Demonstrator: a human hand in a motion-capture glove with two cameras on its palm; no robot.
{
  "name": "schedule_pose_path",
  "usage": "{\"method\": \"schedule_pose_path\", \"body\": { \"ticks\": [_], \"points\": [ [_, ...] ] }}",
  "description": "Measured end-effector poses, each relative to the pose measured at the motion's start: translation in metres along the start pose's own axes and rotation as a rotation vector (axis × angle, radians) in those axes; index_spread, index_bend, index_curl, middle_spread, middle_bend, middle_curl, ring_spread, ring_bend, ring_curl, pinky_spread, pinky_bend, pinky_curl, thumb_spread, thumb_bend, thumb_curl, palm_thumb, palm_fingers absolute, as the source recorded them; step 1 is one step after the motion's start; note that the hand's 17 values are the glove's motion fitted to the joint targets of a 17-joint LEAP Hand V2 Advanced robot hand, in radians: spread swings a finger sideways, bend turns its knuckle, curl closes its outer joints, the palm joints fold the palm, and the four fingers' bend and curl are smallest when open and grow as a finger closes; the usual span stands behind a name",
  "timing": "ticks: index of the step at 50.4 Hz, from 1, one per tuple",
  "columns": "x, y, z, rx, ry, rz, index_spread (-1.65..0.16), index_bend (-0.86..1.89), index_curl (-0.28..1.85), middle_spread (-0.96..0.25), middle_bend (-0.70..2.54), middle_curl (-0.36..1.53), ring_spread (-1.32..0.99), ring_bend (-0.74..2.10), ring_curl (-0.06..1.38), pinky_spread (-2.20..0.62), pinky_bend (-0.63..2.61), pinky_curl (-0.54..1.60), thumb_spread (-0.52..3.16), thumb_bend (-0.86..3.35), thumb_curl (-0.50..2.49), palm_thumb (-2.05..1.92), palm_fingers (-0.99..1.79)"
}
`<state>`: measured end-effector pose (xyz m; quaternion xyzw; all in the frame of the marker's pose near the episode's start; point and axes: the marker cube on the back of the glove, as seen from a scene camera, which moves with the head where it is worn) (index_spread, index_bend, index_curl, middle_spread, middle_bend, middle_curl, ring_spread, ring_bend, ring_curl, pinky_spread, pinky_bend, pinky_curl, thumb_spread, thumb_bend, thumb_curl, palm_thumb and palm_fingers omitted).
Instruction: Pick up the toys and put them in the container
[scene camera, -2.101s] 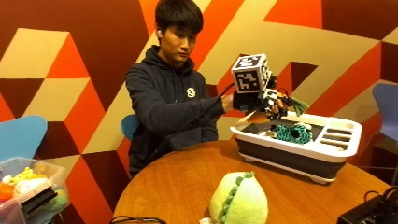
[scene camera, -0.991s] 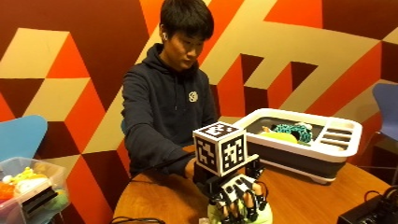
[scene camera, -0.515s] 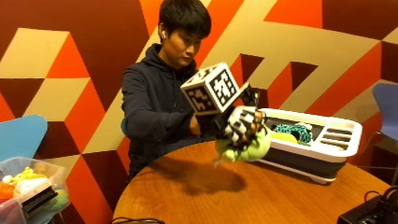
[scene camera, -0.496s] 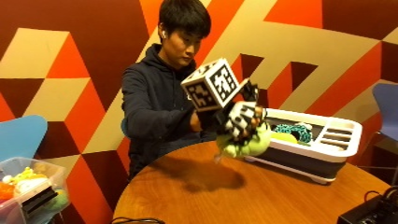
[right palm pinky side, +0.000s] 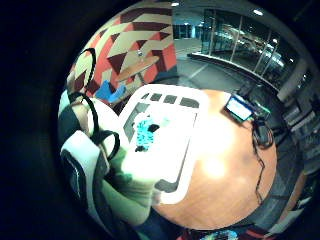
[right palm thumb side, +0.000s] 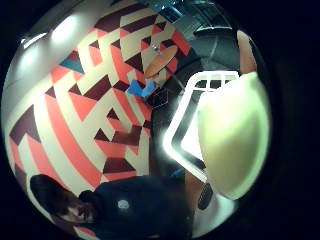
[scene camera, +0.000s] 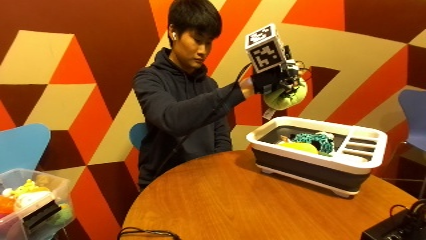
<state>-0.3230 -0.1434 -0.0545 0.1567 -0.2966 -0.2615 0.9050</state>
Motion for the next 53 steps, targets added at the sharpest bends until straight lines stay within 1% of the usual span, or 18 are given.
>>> {"method": "schedule_pose_path", "body": {
  "ticks": [9, 12, 15, 17, 18, 19, 20, 21, 23, 27, 33, 38, 44, 53],
  "points": [
    [-0.032, -0.005, 0.050, -0.101, -0.024, -0.048, -0.61, 0.67, 1.21, -0.45, 1.11, 1.17, -0.42, 1.62, 0.77, -0.39, 1.42, 0.67, -0.17, 0.33, 1.09, 0.78, 0.67],
    [-0.034, -0.005, 0.064, -0.187, -0.005, -0.032, -0.61, 0.65, 1.24, -0.45, 1.11, 1.17, -0.41, 1.60, 0.77, -0.39, 1.42, 0.67, -0.17, 0.30, 1.09, 0.75, 0.65],
    [-0.039, 0.002, 0.079, -0.313, -0.030, -0.041, -0.60, 0.54, 1.22, -0.43, 1.02, 1.14, -0.39, 1.55, 0.74, -0.38, 1.40, 0.64, -0.08, 0.23, 1.07, 0.68, 0.55],
    [-0.041, 0.007, 0.086, -0.402, -0.062, -0.060, -0.57, 0.38, 1.18, -0.41, 0.91, 1.10, -0.37, 1.50, 0.71, -0.36, 1.38, 0.62, 0.04, 0.18, 1.06, 0.62, 0.34],
    [-0.041, 0.009, 0.088, -0.434, -0.076, -0.066, -0.56, 0.36, 1.17, -0.41, 0.90, 1.09, -0.36, 1.50, 0.71, -0.36, 1.38, 0.62, 0.07, 0.17, 1.06, 0.62, 0.34],
    [-0.040, 0.011, 0.089, -0.453, -0.085, -0.069, -0.54, 0.28, 1.12, -0.36, 0.76, 1.04, -0.30, 1.31, 0.66, -0.27, 1.34, 0.61, 0.24, 0.11, 1.04, 0.50, -0.12],
    [-0.040, 0.012, 0.090, -0.458, -0.091, -0.072, -0.52, 0.28, 1.11, -0.33, 0.69, 1.02, -0.25, 1.22, 0.67, -0.24, 1.35, 0.64, 0.31, 0.10, 1.02, 0.47, -0.30],
    [-0.039, 0.012, 0.090, -0.453, -0.095, -0.074, -0.51, 0.26, 1.08, -0.30, 0.60, 0.98, -0.22, 1.12, 0.65, -0.20, 1.34, 0.62, 0.39, 0.06, 1.00, 0.41, -0.42],
    [-0.037, 0.013, 0.087, -0.421, -0.102, -0.075, -0.48, 0.20, 1.02, -0.24, 0.48, 0.93, -0.18, 0.93, 0.59, -0.15, 1.30, 0.58, 0.52, 0.02, 0.95, 0.35, -0.51],
    [-0.030, 0.015, 0.074, -0.330, -0.121, -0.065, -0.42, 0.12, 0.92, -0.15, 0.31, 0.84, -0.11, 0.69, 0.47, -0.08, 1.20, 0.51, 0.74, -0.03, 0.86, 0.28, -0.44],
    [-0.011, 0.020, 0.038, -0.206, -0.135, -0.038, -0.36, 0.12, 0.81, -0.08, 0.22, 0.75, -0.05, 0.53, 0.39, -0.01, 1.04, 0.44, 0.97, -0.02, 0.75, 0.23, -0.26],
    [0.009, 0.032, 0.001, -0.143, -0.121, -0.021, -0.33, 0.14, 0.74, -0.04, 0.18, 0.70, -0.03, 0.45, 0.36, 0.02, 0.95, 0.40, 1.09, -0.02, 0.68, 0.22, -0.17],
    [0.041, 0.052, -0.045, -0.071, -0.054, 0.036, -0.31, 0.17, 0.69, -0.02, 0.18, 0.66, -0.01, 0.40, 0.33, 0.04, 0.87, 0.37, 1.20, -0.01, 0.60, 0.21, -0.09],
    [0.048, 0.057, -0.055, -0.053, -0.030, 0.058, -0.28, 0.19, 0.64, 0.00, 0.19, 0.61, 0.00, 0.37, 0.32, 0.05, 0.80, 0.34, 1.28, -0.01, 0.52, 0.21, -0.01]
  ]
}}
